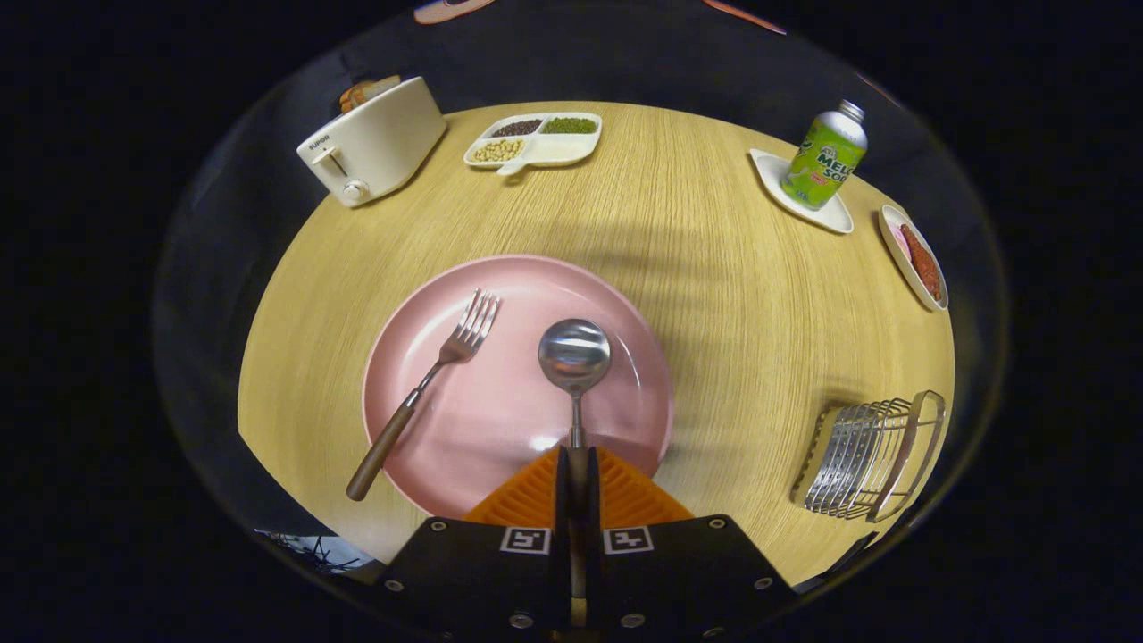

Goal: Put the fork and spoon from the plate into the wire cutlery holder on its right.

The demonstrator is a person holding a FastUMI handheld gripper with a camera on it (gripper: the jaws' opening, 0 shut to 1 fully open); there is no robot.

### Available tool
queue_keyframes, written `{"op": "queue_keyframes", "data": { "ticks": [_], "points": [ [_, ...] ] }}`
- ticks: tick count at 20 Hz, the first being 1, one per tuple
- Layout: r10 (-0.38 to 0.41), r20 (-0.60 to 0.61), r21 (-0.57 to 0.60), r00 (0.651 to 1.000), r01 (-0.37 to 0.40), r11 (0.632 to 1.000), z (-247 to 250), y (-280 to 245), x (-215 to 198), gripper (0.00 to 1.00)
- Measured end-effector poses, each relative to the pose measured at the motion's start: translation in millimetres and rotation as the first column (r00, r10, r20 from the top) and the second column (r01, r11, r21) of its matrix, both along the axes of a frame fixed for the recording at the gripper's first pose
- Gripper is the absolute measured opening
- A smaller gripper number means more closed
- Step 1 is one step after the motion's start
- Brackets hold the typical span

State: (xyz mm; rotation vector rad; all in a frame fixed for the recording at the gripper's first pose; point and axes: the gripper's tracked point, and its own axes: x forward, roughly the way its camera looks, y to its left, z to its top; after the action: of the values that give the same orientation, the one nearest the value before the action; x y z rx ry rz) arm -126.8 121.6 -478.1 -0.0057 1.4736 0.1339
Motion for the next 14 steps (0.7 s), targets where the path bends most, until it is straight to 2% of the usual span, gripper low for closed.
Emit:
{"op": "queue_keyframes", "data": {
  "ticks": [6, 10, 14],
  "points": [
    [-0.022, 0.100, 0.011, 0.995, 0.021, 1.000, 37.0, -23.3, 13.6, 0.05],
    [-0.083, 0.172, 0.012, 0.982, 0.082, 0.997, 76.0, -57.3, 19.4, 0.04],
    [-0.149, 0.215, -0.032, 0.965, 0.159, 0.987, 106.7, -113.6, 15.0, 0.04]
  ]
}}
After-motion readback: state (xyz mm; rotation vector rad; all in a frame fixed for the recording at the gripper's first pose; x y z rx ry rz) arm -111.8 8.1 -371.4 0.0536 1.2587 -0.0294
